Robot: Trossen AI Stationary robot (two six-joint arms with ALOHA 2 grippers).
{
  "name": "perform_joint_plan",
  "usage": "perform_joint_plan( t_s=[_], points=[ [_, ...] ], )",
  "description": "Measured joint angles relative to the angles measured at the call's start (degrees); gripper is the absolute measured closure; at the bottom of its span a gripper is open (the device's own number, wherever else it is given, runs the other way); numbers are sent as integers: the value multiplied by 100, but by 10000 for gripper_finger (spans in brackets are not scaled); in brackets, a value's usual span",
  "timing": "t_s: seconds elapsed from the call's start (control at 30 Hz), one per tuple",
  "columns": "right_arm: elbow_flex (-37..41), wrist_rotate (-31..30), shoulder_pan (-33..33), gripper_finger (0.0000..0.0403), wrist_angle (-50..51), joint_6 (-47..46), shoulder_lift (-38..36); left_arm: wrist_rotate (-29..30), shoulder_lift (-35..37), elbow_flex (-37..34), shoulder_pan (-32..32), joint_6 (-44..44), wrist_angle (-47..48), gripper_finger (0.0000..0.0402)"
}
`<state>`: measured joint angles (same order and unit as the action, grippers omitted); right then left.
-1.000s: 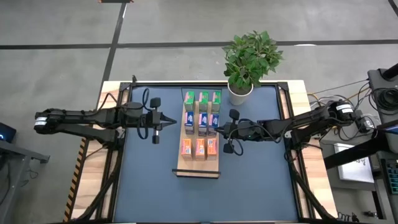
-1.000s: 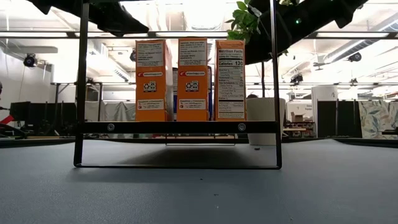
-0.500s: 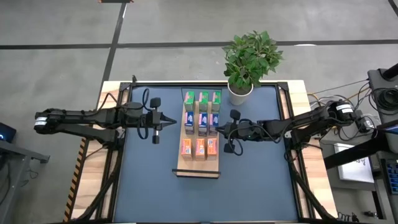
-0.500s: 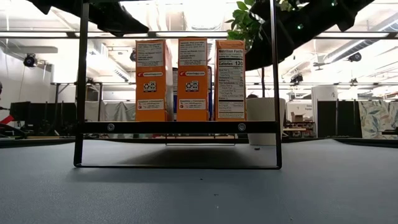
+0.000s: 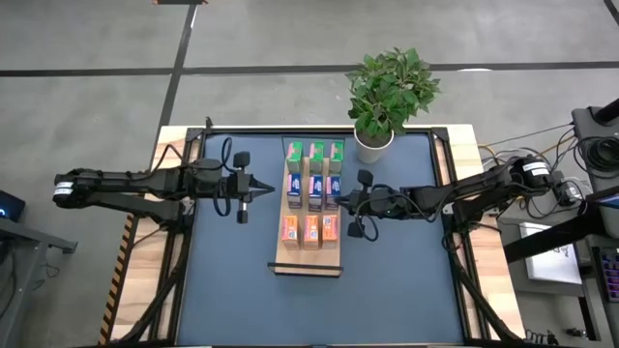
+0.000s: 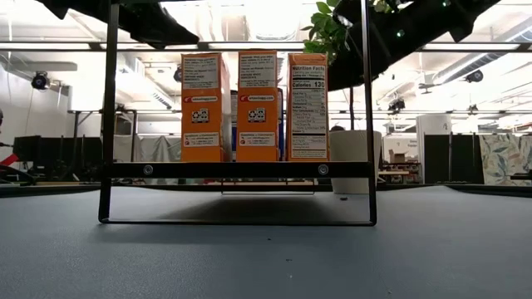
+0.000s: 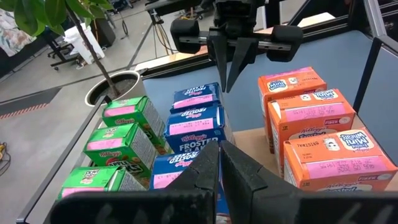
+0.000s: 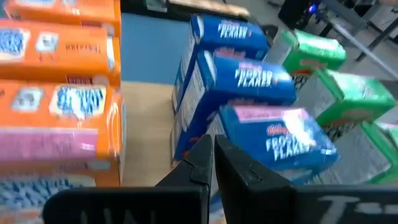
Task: Stack cereal on shelf
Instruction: Adjust the blue cereal box on the shelf
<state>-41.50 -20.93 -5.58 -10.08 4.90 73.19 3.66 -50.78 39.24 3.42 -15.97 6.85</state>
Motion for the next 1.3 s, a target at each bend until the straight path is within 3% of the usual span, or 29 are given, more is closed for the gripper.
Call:
perform_joint_plan(
  t_s=[0.23,0.53,1.3],
  points=[
    [-7,-3,103,394,-745,308,0,1,0,0,0,0,-50,402],
    [-35,30,743,394,-688,407,17,2,0,0,0,0,-61,402],
    [-44,130,887,394,-240,249,11,33,0,0,0,-2,-61,402]
  ],
)
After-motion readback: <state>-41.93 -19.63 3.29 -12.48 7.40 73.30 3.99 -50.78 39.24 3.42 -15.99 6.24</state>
